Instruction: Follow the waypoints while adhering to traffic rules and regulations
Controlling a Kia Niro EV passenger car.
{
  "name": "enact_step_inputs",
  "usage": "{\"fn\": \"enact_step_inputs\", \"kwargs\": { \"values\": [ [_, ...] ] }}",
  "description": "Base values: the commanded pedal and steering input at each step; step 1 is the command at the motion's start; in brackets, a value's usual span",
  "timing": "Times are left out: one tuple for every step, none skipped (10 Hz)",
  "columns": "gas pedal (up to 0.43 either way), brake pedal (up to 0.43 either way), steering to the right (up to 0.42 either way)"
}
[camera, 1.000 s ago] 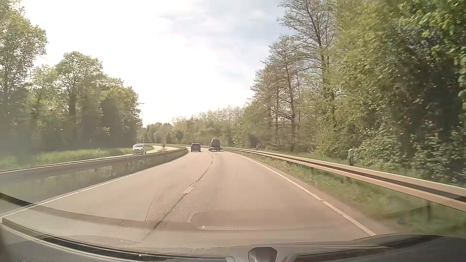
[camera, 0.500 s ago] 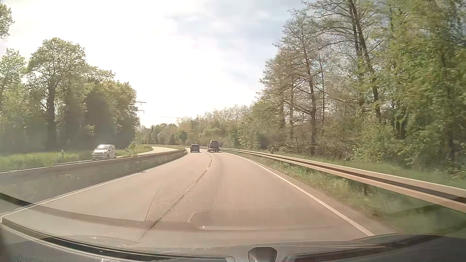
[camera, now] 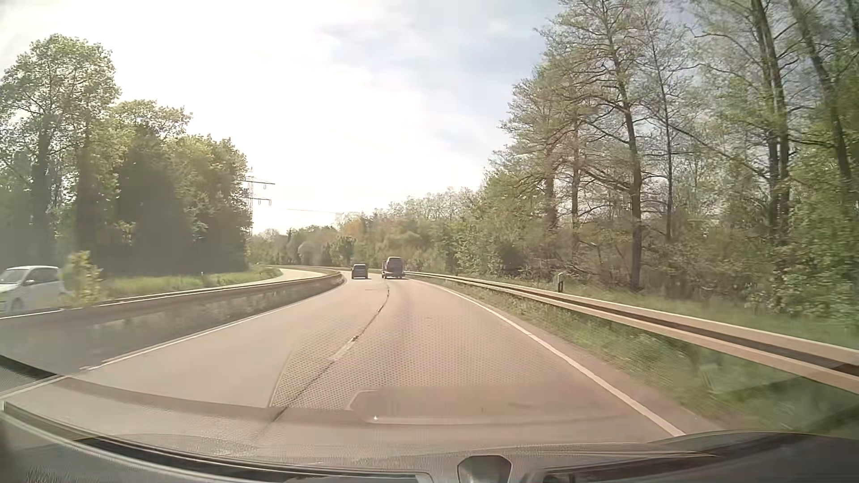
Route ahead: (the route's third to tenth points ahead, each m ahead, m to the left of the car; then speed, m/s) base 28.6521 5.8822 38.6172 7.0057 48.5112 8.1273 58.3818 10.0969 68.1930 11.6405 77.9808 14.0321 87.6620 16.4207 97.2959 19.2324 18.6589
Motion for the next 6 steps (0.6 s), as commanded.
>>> {"fn": "enact_step_inputs", "kwargs": {
  "values": [
    [0.118, 0.000, -0.017],
    [0.118, 0.000, -0.016],
    [0.118, 0.000, -0.016],
    [0.118, 0.000, -0.016],
    [0.118, 0.000, -0.016],
    [0.118, 0.000, -0.017]
  ]
}}
